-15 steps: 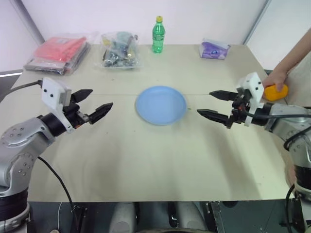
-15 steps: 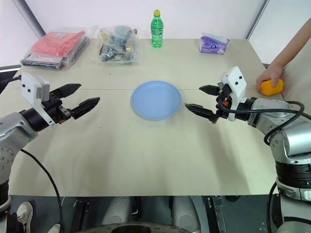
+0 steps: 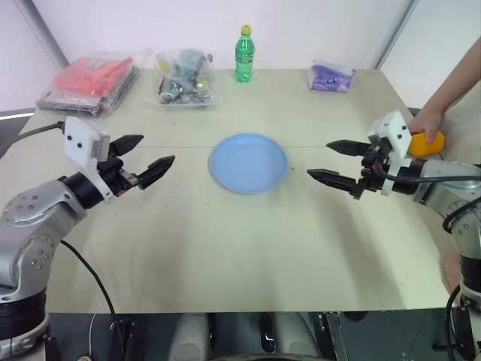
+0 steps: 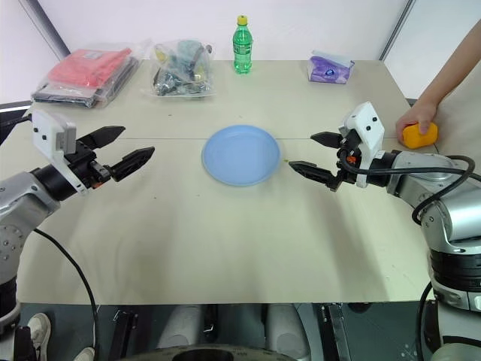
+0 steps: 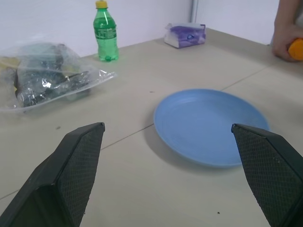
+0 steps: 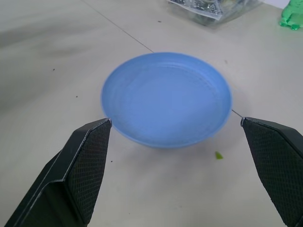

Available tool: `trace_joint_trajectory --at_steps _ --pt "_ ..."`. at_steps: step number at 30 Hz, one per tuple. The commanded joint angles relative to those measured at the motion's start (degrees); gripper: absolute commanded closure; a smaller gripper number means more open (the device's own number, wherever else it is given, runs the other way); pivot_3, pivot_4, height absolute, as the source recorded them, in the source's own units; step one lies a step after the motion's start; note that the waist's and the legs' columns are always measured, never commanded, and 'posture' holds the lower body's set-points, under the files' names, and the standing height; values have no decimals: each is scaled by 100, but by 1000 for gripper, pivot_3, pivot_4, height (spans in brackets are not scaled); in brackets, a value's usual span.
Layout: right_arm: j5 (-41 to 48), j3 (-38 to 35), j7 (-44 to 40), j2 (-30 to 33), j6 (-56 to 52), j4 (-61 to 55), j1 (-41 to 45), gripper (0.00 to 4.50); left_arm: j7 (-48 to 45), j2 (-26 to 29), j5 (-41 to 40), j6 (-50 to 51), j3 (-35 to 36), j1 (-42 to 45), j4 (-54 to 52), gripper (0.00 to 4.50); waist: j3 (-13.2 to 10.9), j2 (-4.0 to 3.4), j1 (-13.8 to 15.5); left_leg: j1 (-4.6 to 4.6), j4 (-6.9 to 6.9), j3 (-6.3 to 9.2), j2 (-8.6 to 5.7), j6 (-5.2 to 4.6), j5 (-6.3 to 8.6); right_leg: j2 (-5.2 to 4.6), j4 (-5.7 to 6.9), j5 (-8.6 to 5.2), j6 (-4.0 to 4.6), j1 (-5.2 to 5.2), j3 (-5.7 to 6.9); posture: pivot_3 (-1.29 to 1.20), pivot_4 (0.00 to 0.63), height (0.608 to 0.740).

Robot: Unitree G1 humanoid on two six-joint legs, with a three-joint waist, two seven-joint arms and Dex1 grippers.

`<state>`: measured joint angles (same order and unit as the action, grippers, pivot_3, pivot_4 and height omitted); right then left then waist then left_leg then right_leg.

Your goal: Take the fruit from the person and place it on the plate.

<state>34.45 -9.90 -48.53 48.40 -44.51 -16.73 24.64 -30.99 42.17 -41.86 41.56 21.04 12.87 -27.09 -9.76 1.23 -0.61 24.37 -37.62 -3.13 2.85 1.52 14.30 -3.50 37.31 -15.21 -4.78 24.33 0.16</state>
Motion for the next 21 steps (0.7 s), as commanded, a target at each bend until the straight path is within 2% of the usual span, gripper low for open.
trace_joint_trajectory --at_steps 1,21 --pt "55 -193 23 60 69 -109 90 24 -17 -3 30 -152 18 89 -69 0 0 0 2 0 -1 0 0 0 0 0 1 0 0 0 0 0 150 731" --pt "66 -181 161 -2 147 -192 7 24 -96 -66 169 -278 -99 335 115 0 0 0 4 1 -13 0 0 0 0 0 7 0 0 -2 0 0 150 731"
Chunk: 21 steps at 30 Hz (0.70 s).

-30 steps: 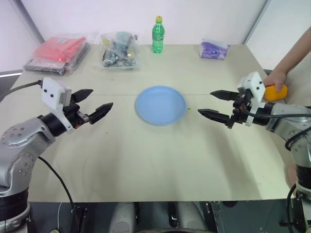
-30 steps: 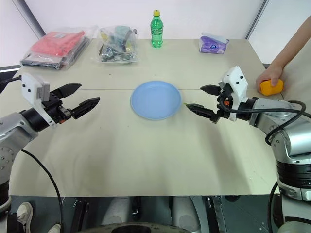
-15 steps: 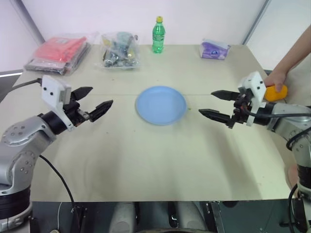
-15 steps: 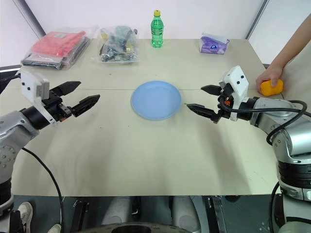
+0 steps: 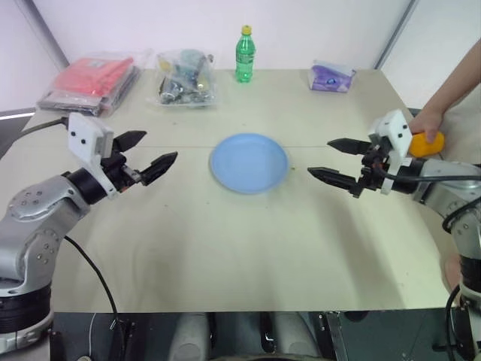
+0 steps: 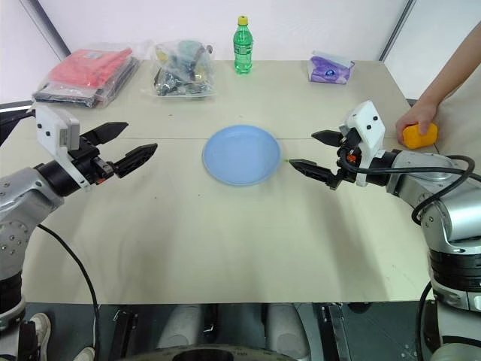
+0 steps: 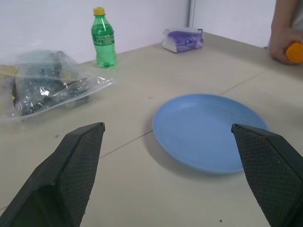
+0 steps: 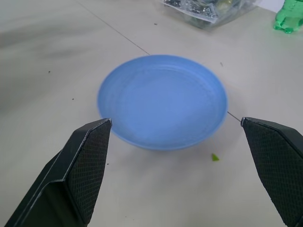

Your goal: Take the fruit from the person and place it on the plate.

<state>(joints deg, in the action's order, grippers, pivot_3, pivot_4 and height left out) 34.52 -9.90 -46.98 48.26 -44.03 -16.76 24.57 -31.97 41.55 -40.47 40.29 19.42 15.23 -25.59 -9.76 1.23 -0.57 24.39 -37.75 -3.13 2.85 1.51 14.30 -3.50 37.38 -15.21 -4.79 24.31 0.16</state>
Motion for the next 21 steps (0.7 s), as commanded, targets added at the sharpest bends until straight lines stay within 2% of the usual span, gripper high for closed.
trace_joint_trajectory --at_steps 1,21 --pt "61 -184 4 18 99 -186 14 24 -1 -6 33 -153 55 106 -34 0 0 0 0 0 0 0 0 0 0 0 0 0 0 0 0 0 150 731" --pt "40 -171 -40 63 143 -165 2 24 87 -147 121 -284 -39 186 -8 0 0 0 1 1 -8 0 0 0 0 0 4 0 0 -1 0 0 150 731"
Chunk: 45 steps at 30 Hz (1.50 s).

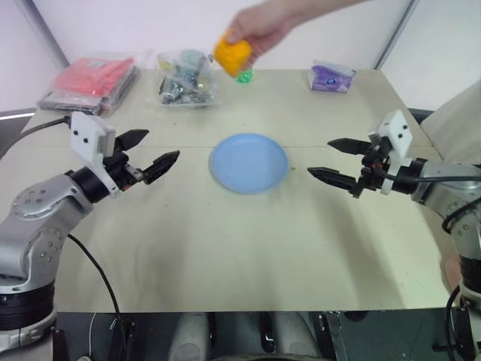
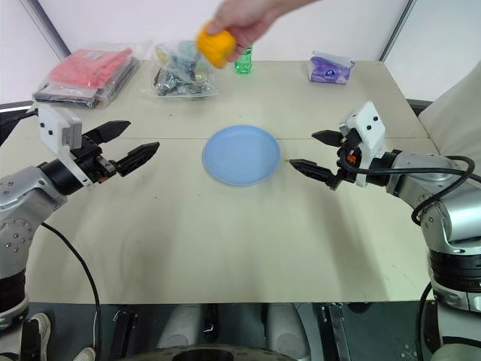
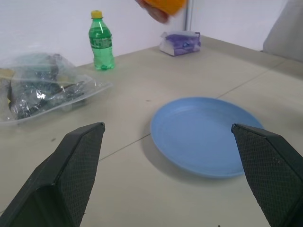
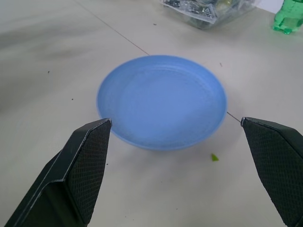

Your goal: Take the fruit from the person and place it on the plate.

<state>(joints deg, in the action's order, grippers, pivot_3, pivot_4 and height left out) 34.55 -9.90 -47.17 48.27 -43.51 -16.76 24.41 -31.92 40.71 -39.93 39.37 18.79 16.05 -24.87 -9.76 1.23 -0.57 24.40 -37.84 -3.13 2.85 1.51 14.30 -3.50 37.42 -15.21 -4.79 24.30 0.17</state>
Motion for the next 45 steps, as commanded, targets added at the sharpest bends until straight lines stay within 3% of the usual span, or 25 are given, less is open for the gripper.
trace_joint_trajectory --at_steps 1,9,14,26,45 --pt "38 -166 -19 57 92 -164 25 24 160 -133 127 -254 11 142 -83 0 0 0 0 0 -1 0 0 0 0 0 0 0 0 -1 0 0 150 731" --pt "836 -507 402 -493 -365 -203 532 24 778 -580 1894 -1838 -772 707 187 0 0 1 11 -1 -10 3 0 0 0 2 2 1 -1 -10 2 0 150 731" --pt "1317 -606 783 -962 -550 -331 705 24 681 -752 2455 -2641 -1129 1045 609 0 1 1 9 0 -10 4 2 -1 0 4 2 1 -1 -10 2 0 150 731" --pt "1182 -355 987 -1004 -456 -442 575 24 487 -1391 3030 -4093 -1521 2586 2844 0 1 1 119 1 -18 -2 0 -3 1 2 3 3 -5 -10 2 0 150 731" --pt "1120 -315 1131 -1002 -384 -637 390 24 5 -1799 3212 -5306 -1685 3851 5010 0 1 1 123 4 -21 -1 0 -3 1 3 2 5 -9 -10 3 0 150 731"
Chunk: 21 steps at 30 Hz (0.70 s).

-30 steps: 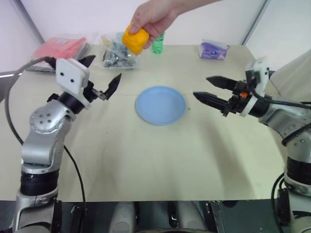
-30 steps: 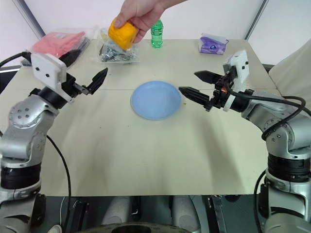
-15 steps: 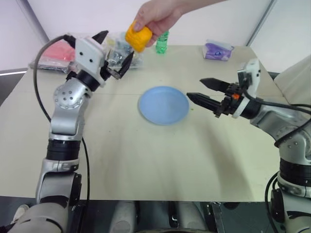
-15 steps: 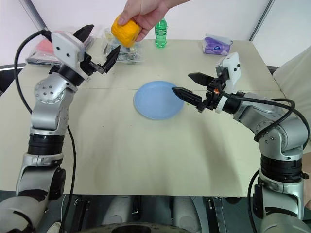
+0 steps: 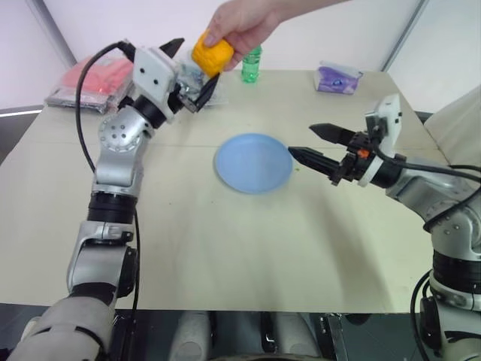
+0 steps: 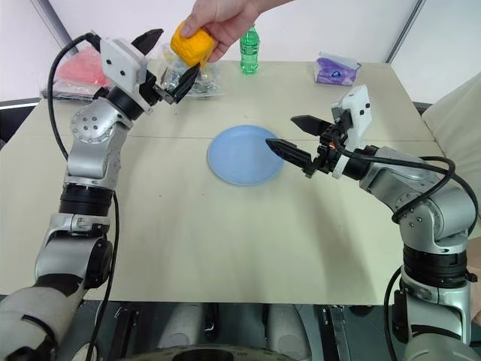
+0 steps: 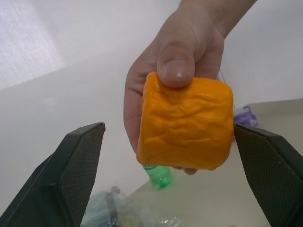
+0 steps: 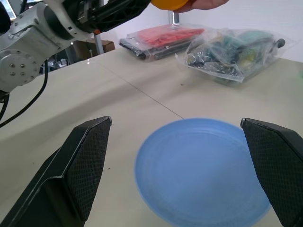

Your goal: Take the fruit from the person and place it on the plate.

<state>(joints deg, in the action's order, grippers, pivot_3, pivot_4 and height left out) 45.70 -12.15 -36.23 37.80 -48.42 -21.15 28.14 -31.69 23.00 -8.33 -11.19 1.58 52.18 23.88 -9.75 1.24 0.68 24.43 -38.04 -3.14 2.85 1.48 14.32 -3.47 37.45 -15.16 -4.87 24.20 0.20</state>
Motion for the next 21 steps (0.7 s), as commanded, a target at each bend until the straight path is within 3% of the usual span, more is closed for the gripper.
trace_joint_trajectory --at_steps 1,7,12,21 --pt "3 -89 42 44 108 -203 15 24 -27 -45 59 -293 38 268 204 0 0 0 -2 0 0 0 0 0 0 0 0 0 0 0 0 0 150 731" --pt "-17 -116 105 56 112 -267 -29 24 -48 -169 112 -575 41 500 717 0 0 0 -2 0 0 0 0 0 0 1 -1 0 0 0 0 0 150 731" --pt "-20 -107 157 59 106 -313 -54 0 -156 -246 50 -676 57 617 935 2265 0 0 -3 0 0 0 0 -1 0 1 0 0 0 1 0 0 150 731" --pt "-69 -56 176 43 133 -324 -63 0 -445 -261 -200 -7 95 506 751 2361 0 0 -4 1 0 0 0 -1 0 1 -1 0 0 0 0 0 150 731"
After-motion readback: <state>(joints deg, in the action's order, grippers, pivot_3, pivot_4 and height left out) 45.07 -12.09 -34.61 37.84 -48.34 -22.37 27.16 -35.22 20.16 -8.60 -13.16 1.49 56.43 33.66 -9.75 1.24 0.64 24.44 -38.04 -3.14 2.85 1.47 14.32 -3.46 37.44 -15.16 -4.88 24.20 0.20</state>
